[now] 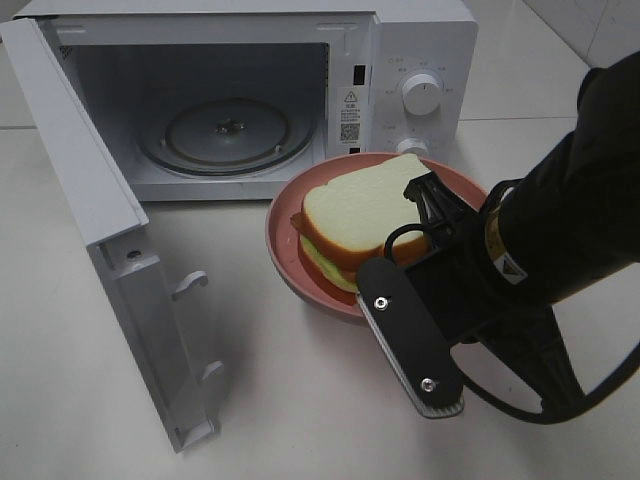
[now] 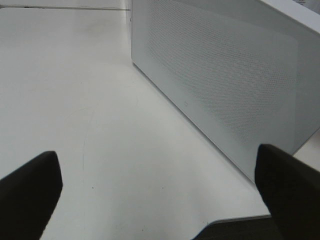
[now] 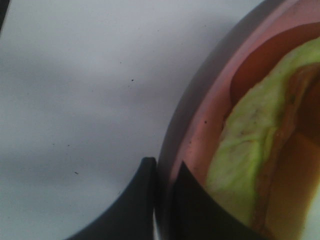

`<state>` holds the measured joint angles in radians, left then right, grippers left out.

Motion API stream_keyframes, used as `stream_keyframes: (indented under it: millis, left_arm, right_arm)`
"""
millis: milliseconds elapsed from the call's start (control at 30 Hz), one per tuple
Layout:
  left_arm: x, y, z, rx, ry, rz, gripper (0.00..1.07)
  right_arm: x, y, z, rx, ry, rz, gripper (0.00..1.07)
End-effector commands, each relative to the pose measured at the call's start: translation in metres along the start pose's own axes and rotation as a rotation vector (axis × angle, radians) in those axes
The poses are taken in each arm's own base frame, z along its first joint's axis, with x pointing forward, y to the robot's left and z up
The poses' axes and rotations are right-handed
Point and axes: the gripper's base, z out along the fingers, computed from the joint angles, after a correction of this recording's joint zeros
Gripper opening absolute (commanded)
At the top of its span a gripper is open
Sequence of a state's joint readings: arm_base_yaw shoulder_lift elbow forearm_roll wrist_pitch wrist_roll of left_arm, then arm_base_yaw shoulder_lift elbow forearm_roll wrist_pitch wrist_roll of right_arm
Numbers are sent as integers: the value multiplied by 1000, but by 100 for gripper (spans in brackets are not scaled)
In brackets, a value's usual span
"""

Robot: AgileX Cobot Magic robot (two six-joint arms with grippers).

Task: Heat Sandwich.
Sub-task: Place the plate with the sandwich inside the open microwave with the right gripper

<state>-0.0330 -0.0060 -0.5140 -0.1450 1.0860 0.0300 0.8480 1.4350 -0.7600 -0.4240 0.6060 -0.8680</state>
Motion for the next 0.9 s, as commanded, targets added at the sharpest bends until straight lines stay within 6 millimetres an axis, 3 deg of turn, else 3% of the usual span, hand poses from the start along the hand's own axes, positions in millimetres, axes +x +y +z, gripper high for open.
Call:
stream_keyframes:
  millis: [33,233,600,900]
  left_arm:
    - [0,-1,-2,0,-29,-1,98]
    - [0,-1,-2,0,-29,-1,98]
    - [0,-1,-2,0,-29,-1,98]
    - [0,-1,-2,0,-29,-1,98]
  right_arm:
    - [5,-5,-2,33,-19,-56,0]
    - [16,-10,2,52,-49,-183,0]
    - [33,-18,7,84,-61,-264,0]
    - [29,-23,19,110,-77,-293,0]
